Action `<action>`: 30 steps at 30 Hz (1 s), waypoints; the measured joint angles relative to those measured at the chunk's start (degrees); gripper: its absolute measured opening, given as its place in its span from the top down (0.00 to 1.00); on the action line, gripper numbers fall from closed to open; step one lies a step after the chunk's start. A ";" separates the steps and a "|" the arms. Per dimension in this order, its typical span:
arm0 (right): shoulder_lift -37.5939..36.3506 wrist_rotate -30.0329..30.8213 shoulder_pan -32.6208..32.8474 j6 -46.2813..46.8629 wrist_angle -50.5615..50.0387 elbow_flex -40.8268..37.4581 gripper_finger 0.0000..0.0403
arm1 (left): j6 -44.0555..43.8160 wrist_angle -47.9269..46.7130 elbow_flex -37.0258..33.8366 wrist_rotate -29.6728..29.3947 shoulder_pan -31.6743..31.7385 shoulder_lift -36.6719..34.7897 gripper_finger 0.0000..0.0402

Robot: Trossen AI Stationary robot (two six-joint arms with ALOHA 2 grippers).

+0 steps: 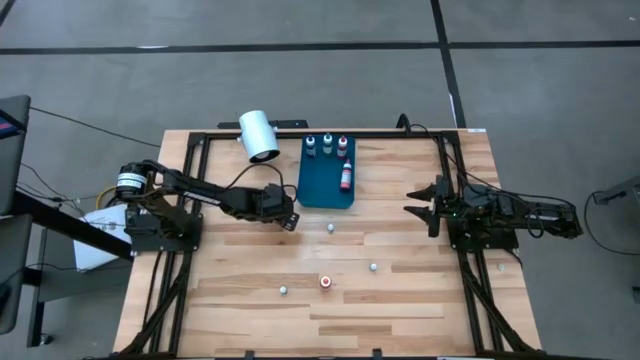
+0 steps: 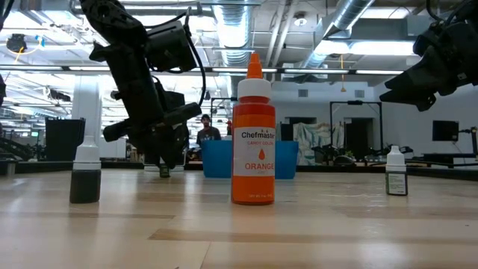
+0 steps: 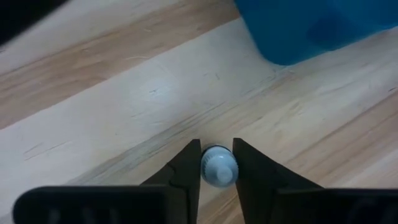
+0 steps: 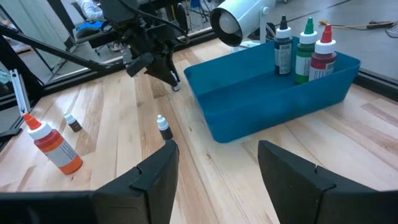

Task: Pick & Place food coloring
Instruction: Put the small left green food coloring bottle into the blue bin

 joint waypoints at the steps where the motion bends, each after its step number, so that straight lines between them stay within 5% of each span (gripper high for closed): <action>1: 0.01 0.00 0.00 0.00 -0.01 0.00 0.49 | -0.06 -0.86 0.39 0.23 0.00 0.00 0.82; 19: 0.01 0.00 0.02 0.00 -0.01 0.00 0.49 | 9.43 -26.47 22.49 -1.90 0.00 -0.09 0.84; 30: 0.01 0.01 0.01 -0.01 -0.01 0.00 0.49 | 17.25 -29.70 36.87 -5.97 0.17 -0.15 0.85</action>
